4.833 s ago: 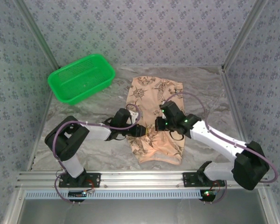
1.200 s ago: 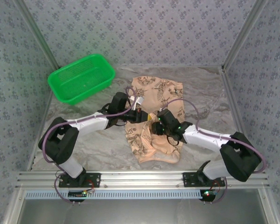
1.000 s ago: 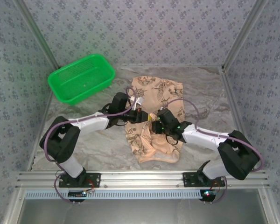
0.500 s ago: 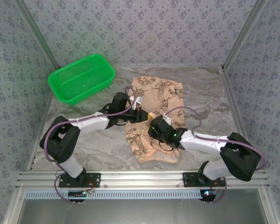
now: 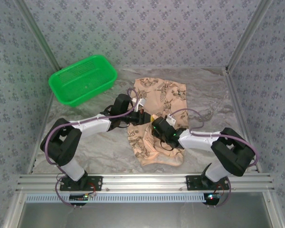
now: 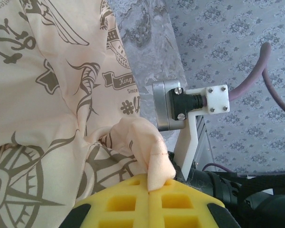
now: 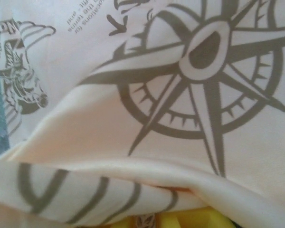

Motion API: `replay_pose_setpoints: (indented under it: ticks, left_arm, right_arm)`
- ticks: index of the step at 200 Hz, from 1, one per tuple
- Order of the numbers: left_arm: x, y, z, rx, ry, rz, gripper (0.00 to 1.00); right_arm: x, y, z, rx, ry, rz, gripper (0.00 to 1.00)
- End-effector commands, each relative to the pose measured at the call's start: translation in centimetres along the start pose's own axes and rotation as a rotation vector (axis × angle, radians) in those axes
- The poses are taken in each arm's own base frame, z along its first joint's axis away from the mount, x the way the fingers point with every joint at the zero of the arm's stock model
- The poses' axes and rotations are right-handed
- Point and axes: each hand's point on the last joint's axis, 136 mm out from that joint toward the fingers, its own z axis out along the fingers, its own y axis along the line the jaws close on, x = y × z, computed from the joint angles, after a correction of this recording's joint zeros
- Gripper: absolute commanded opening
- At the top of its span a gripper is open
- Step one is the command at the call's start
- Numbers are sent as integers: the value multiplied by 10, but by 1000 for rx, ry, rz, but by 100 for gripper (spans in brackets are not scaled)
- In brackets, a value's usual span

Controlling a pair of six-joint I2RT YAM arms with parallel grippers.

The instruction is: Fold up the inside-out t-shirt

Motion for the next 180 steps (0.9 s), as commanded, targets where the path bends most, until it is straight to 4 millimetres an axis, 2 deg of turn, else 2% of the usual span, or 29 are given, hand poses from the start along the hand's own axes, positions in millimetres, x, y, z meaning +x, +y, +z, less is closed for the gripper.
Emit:
replay_pose_setpoints:
  ticks: [1, 26, 62, 117, 126, 139, 155, 180]
  left_arm:
    - [-5, -11, -6, 29, -4, 10, 0]
    - [-3, -10, -9, 27, -4, 7, 0]
    - [-1, -7, -12, 26, -2, -1, 0]
    - [-2, -8, -13, 34, -6, -3, 0]
    - [-3, -9, -14, 38, -8, -2, 0]
    - [-3, -9, -13, 41, -9, -4, 0]
    - [-4, -10, -14, 45, -9, -8, 0]
    - [-8, -6, -22, 13, -26, 1, 0]
  right_arm:
    - [-4, 10, 0, -19, -6, 16, 26]
    - [-3, 20, -8, -67, 9, 55, 26]
    - [-14, 31, -12, -108, -28, 91, 29]
    - [-13, 32, 10, -119, -25, 112, 28]
    - [-14, 32, 14, -116, -30, 102, 24]
    - [-14, 32, 18, -121, -32, 99, 12]
    - [-16, 33, 18, -123, -32, 93, 1]
    - [-18, 40, -3, -111, -63, 15, 0]
